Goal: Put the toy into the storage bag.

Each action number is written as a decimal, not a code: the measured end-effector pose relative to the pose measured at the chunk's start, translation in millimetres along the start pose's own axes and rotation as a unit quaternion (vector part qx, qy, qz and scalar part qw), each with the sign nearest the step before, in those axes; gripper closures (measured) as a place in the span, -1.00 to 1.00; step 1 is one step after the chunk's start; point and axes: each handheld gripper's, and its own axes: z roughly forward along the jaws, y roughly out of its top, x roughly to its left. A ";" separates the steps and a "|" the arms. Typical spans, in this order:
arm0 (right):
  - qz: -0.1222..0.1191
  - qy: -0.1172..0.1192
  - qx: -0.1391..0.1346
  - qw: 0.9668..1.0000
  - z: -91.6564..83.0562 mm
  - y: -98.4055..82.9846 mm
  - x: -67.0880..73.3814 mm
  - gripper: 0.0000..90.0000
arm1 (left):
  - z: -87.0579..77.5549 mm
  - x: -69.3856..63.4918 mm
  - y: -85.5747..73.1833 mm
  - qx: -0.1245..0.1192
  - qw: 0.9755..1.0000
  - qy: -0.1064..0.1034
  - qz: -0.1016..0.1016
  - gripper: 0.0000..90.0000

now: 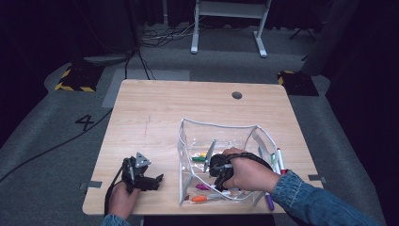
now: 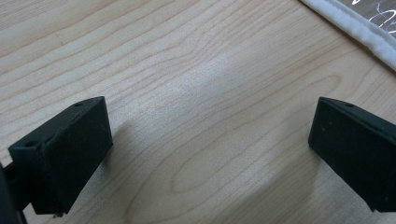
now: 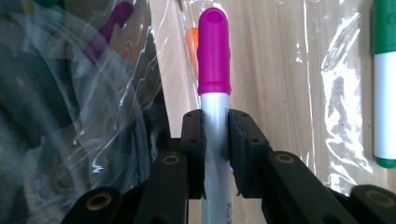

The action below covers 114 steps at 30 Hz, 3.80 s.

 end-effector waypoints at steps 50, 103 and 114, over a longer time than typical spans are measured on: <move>0.277 -0.201 -0.288 0.894 -135.0 -217.1 -10.2 0.25 | 0.0 0.2 0.1 0.000 1.000 0.001 0.001 -1.00; 0.466 -0.180 -0.134 0.856 21.4 -322.8 -35.7 0.71 | 0.1 0.1 0.0 0.000 1.000 0.000 0.001 -1.00; 0.443 -0.167 -0.204 0.857 -21.8 -313.0 -24.6 0.71 | -0.1 0.1 0.1 0.001 1.000 -0.001 0.000 -1.00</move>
